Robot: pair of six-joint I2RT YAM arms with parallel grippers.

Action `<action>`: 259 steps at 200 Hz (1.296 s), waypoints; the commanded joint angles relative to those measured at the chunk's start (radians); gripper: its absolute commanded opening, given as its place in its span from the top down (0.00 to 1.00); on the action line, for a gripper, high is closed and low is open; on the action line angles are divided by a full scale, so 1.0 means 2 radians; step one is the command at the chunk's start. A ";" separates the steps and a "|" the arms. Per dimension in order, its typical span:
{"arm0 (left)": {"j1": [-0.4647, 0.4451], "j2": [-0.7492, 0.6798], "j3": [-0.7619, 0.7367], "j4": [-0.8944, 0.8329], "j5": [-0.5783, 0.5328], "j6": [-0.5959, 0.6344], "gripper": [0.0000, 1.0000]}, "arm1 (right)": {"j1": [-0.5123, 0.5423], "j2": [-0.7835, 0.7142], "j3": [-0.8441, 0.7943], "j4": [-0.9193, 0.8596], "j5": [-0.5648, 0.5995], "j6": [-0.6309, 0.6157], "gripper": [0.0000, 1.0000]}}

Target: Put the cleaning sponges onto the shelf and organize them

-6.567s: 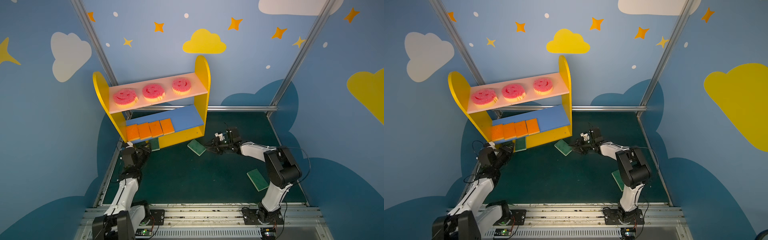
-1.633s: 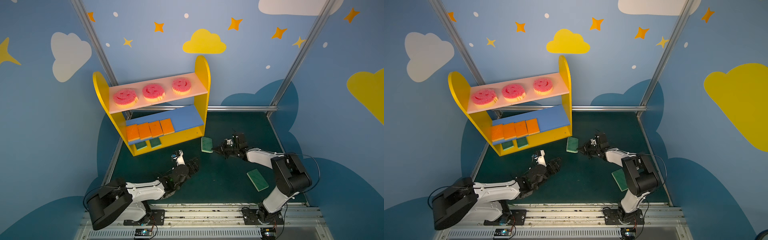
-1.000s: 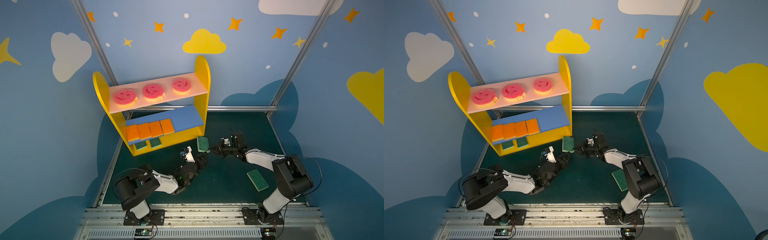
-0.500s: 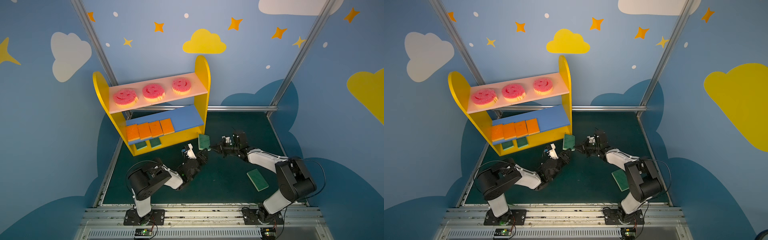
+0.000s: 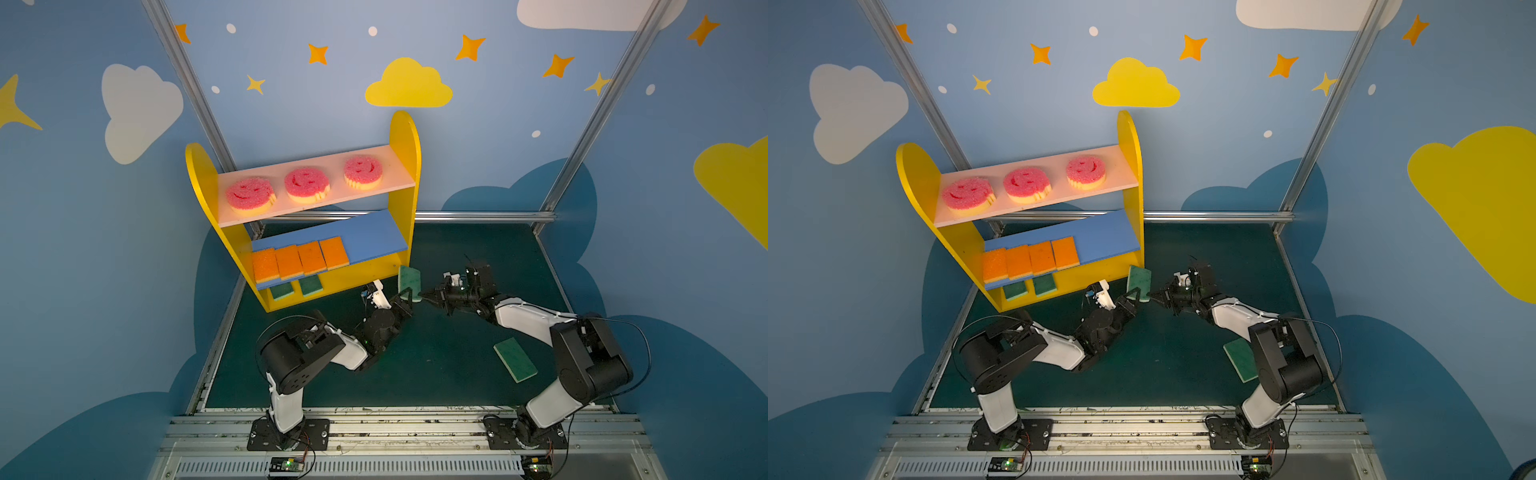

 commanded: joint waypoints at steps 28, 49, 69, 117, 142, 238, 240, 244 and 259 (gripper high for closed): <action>0.010 0.023 0.000 0.019 0.012 -0.021 0.97 | 0.001 0.002 0.004 0.005 -0.031 -0.024 0.89; 0.024 0.033 -0.021 0.042 0.013 -0.044 0.97 | -0.004 -0.001 0.005 -0.002 -0.037 -0.035 0.71; 0.042 0.041 -0.050 0.074 0.012 -0.055 0.97 | -0.010 -0.010 0.005 -0.016 -0.036 -0.048 0.65; 0.109 0.046 -0.102 0.075 0.053 -0.094 0.97 | -0.020 -0.019 0.001 -0.031 -0.038 -0.065 0.64; 0.144 0.040 -0.117 0.075 0.073 -0.096 0.97 | -0.021 -0.017 0.001 -0.032 -0.041 -0.069 0.64; 0.237 -0.002 -0.121 0.075 0.145 -0.062 0.97 | -0.022 0.013 0.023 -0.033 -0.046 -0.070 0.64; 0.239 -0.003 -0.121 0.075 0.147 -0.062 0.97 | -0.022 0.014 0.024 -0.032 -0.046 -0.069 0.64; 0.242 -0.006 -0.122 0.075 0.149 -0.063 0.97 | -0.022 0.016 0.025 -0.030 -0.047 -0.068 0.64; 0.252 -0.023 -0.127 0.075 0.167 -0.059 0.97 | -0.022 0.024 0.029 -0.028 -0.049 -0.067 0.64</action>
